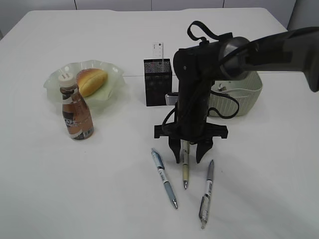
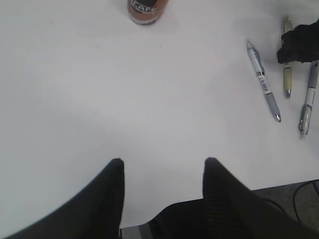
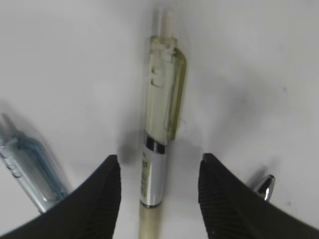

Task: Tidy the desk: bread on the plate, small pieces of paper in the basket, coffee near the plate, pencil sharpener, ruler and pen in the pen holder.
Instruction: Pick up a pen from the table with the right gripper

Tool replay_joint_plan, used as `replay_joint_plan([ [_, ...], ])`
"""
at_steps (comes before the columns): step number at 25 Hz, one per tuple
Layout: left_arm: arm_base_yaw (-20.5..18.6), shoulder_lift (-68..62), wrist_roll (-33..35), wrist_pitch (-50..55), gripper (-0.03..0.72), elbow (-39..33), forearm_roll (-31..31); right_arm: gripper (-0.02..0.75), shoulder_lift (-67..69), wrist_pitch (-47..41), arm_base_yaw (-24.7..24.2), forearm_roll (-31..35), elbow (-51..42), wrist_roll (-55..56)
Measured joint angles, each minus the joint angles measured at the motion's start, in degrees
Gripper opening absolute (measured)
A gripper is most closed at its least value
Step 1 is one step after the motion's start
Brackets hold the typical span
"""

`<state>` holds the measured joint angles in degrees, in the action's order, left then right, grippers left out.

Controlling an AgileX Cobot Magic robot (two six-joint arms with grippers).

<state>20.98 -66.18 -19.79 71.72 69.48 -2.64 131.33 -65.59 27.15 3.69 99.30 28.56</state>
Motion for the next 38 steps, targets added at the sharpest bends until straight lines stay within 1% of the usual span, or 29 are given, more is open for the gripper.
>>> replay_joint_plan([
  [19, 0.00, 0.00, 0.22, 0.00, 0.372, 0.00, 0.00, 0.400, 1.00, -1.16, 0.00, 0.00, 0.00, 0.11],
  [20, 0.00, 0.00, 0.22, 0.00, 0.372, 0.00, 0.00, 0.390, 1.00, -1.16, 0.00, 0.00, 0.00, 0.11],
  [22, 0.00, 0.00, 0.22, 0.00, 0.372, 0.00, 0.00, 0.330, 1.00, -0.96, 0.00, 0.00, 0.00, 0.11],
  [24, 0.00, 0.00, 0.22, 0.00, 0.372, 0.00, 0.00, 0.237, 1.00, -0.69, 0.00, 0.13, 0.00, 0.11],
  [26, 0.00, 0.00, 0.22, 0.00, 0.372, 0.00, 0.00, 0.126, 1.00, -0.45, 0.00, 0.13, 0.00, 0.11],
  [27, 0.00, 0.00, 0.22, 0.00, 0.372, 0.00, 0.00, 0.103, 1.00, -0.45, 0.00, 0.22, 0.00, -0.03],
  [29, 0.00, 0.00, 0.22, 0.00, 0.372, 0.00, 0.00, 0.081, 1.00, -0.45, 0.00, 0.22, 0.22, -0.41],
  [34, 0.00, 0.00, 0.30, 0.00, 0.372, 0.00, 0.00, 0.078, 1.00, -0.81, 0.00, 0.25, 0.33, -0.77],
  [38, 0.00, 0.00, 0.30, 0.00, 0.372, 0.00, 0.00, 0.078, 1.50, -3.08, 0.00, 0.25, 2.12, -3.99],
])
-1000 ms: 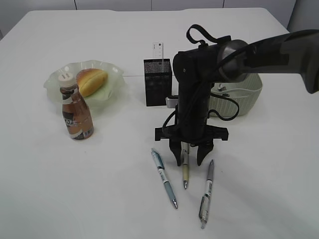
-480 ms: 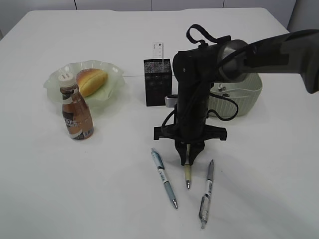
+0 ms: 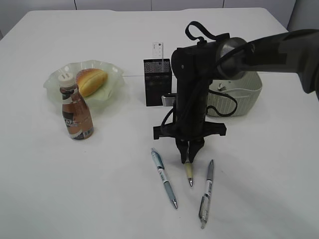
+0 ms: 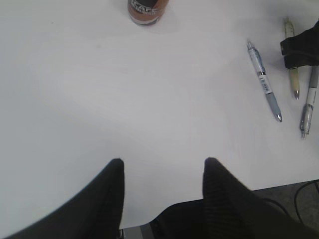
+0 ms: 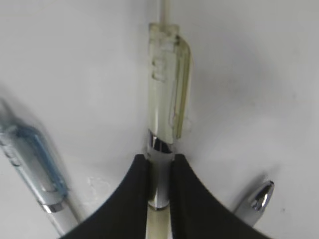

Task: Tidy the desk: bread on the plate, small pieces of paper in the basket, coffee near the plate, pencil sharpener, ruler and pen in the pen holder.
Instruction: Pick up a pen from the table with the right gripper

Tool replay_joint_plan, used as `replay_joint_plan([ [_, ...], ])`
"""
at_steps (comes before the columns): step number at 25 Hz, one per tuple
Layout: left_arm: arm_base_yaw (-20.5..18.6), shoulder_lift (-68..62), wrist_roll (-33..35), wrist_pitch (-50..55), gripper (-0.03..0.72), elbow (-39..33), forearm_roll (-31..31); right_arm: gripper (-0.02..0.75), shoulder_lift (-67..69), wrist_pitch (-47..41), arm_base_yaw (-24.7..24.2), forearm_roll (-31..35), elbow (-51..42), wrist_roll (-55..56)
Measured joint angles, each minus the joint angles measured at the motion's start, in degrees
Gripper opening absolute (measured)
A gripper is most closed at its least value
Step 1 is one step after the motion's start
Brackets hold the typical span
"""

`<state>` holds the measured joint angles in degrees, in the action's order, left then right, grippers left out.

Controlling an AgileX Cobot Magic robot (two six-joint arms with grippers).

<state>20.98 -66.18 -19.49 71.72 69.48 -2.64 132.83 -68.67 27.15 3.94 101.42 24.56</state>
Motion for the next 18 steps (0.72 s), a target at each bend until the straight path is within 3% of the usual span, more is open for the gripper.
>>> replay_joint_plan([
  [10, 0.00, 0.00, 0.00, 0.00, 0.372, 0.00, 0.20, 0.078, 0.11, -0.83, 0.00, -0.96, 11.65, -9.71],
  [18, 0.00, 0.00, 0.00, 0.00, 0.372, 0.00, 0.20, 0.078, -4.13, -0.44, 0.00, -5.99, 11.37, -11.36],
])
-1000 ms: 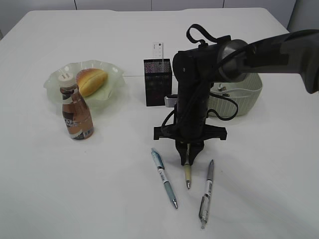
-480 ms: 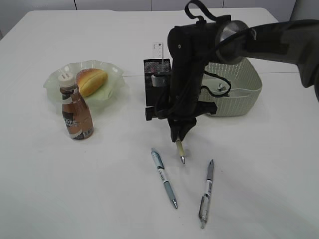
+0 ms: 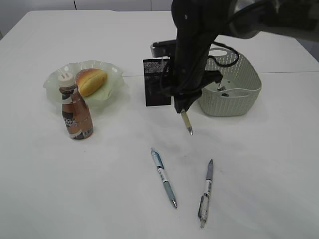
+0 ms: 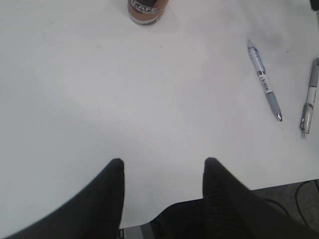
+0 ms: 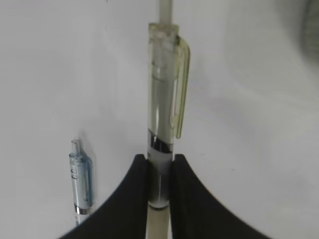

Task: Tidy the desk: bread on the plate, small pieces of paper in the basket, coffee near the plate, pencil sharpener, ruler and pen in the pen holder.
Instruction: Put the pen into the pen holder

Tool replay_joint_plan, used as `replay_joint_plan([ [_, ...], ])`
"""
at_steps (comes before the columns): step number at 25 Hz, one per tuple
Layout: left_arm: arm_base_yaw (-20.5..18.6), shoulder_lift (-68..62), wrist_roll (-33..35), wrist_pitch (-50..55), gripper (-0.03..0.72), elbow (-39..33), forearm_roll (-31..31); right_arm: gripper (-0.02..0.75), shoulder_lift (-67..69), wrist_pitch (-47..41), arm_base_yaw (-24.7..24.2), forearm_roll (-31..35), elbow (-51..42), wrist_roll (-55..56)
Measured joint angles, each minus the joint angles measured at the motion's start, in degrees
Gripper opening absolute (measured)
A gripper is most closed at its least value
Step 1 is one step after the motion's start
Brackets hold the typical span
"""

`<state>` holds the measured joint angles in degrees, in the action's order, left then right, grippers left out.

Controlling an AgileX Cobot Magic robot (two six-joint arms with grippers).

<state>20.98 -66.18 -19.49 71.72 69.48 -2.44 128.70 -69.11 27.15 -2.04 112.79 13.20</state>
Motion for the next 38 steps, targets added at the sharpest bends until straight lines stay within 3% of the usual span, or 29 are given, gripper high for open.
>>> replay_joint_plan([
  [6, 0.00, 0.00, 0.00, 0.00, 0.372, 0.00, 0.00, 0.078, -11.38, 14.40, 0.00, -6.64, -10.84, -0.08],
  [12, 0.00, 0.00, 0.00, 0.00, 0.372, 0.00, 0.00, 0.078, -22.18, 47.96, 0.00, -10.82, -35.49, -0.08],
  [16, 0.00, 0.00, 0.00, 0.00, 0.372, 0.00, -0.10, 0.078, -24.53, 65.92, 0.00, -11.89, -45.36, -0.08],
  [27, 0.00, 0.00, 0.00, 0.00, 0.372, 0.00, -0.18, 0.078, -21.70, 97.71, -1.59, -11.89, -46.41, -7.12],
  [38, 0.00, 0.00, 0.00, 0.00, 0.372, 0.00, -0.80, 0.078, -10.20, 102.47, -4.72, -8.17, -34.29, -8.36],
])
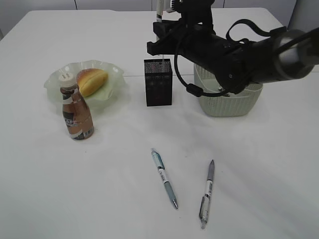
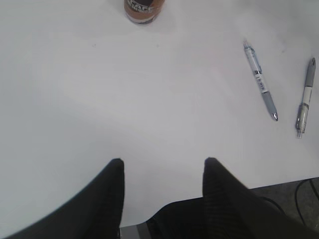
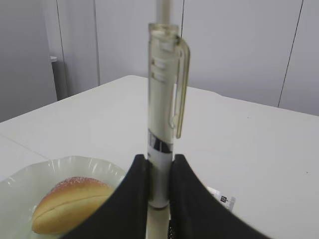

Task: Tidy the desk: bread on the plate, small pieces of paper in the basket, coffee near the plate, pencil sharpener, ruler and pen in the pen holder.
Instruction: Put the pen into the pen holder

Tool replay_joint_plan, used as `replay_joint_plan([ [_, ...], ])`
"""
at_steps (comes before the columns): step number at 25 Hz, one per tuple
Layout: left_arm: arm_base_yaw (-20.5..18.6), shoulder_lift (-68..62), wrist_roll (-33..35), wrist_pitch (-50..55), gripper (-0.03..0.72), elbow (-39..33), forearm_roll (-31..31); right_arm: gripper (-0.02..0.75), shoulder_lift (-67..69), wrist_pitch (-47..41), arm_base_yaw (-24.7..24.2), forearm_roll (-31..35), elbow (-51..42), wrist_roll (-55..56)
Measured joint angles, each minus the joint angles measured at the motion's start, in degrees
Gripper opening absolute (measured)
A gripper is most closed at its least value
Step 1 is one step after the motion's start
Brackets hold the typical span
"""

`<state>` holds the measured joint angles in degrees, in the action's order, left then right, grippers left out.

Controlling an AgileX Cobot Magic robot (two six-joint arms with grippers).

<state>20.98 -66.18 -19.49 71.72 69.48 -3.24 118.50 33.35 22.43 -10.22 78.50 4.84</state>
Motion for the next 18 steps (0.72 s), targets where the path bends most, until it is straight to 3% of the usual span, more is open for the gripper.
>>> replay_joint_plan([
  [9, 0.00, 0.00, 0.00, 0.00, 0.372, 0.00, -0.05, 0.078, 9.01, -6.74, 0.00, 0.72, 12.41, -0.26],
  [18, 0.00, 0.00, 0.00, 0.00, 0.372, 0.00, -0.23, 0.078, 13.35, -13.18, -0.17, 3.88, 17.94, -0.30],
])
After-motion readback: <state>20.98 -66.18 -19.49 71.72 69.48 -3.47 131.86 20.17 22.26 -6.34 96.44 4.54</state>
